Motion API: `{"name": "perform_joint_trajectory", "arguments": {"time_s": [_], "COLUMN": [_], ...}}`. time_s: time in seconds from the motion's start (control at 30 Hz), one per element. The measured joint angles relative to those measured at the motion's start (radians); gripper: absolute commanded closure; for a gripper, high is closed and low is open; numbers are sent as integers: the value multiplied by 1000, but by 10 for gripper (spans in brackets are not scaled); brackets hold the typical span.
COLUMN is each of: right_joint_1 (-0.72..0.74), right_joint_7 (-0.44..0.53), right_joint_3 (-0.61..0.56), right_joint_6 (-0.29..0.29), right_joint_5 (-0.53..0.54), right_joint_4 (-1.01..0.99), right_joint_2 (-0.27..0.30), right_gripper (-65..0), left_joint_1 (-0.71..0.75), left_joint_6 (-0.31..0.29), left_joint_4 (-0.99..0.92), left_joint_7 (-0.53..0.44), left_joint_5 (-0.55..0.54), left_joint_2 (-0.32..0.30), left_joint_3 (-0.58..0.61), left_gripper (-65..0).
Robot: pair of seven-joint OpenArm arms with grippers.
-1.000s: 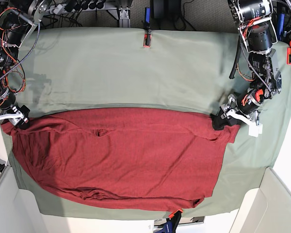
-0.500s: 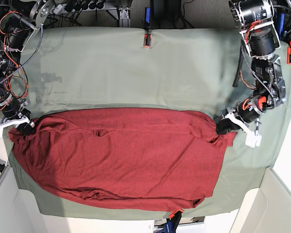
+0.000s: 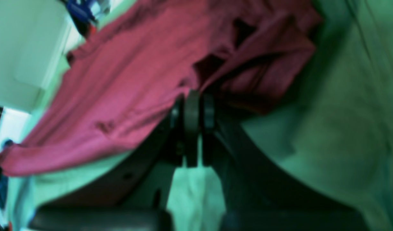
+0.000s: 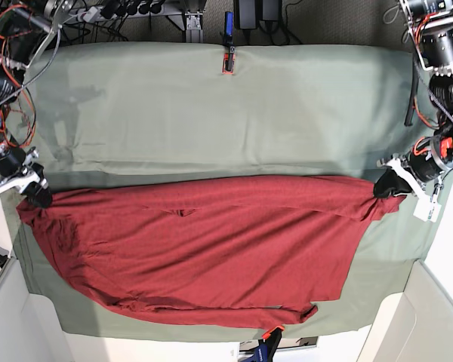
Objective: Fold the T-shirt properly
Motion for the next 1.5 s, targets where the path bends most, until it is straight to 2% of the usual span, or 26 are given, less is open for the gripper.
{"name": "perform_joint_trajectory", "arguments": {"time_s": [0.17, 0.37, 0.6, 0.8, 0.93, 1.07, 1.17, 1.5], "right_joint_1": [-125, -270, -407, -519, -577, -597, -596, -596], "right_joint_7": [0, -4, -6, -4, -4, -4, -2, 28], "right_joint_3": [-1, -4, -5, -6, -5, -5, -5, -5], "right_joint_6": [1, 4, 8, 9, 9, 10, 10, 10], "right_joint_5": [27, 35, 58, 68, 72, 75, 71, -13], "right_joint_4": [113, 254, 355, 417, 448, 458, 458, 456], "right_joint_2": [-1, 4, 52, 84, 84, 84, 84, 84], "right_gripper": [0, 0, 0, 0, 0, 0, 0, 0], "left_joint_1": [124, 304, 541, 660, 708, 713, 713, 694], "left_joint_6": [4, 8, 2, 3, 3, 3, 3, -5], "left_joint_4": [118, 240, 392, 440, 440, 441, 441, 438], "left_joint_7": [-1, 6, 7, 5, 5, 5, -30, -68], "left_joint_5": [-9, -12, -63, -67, -70, -66, -63, -40], "left_joint_2": [-36, -50, -50, -34, -29, 6, 26, 44], "left_joint_3": [-38, -206, -359, -441, -446, -446, -446, -402], "left_gripper": [0, 0, 0, 0, 0, 0, 0, 0]}}
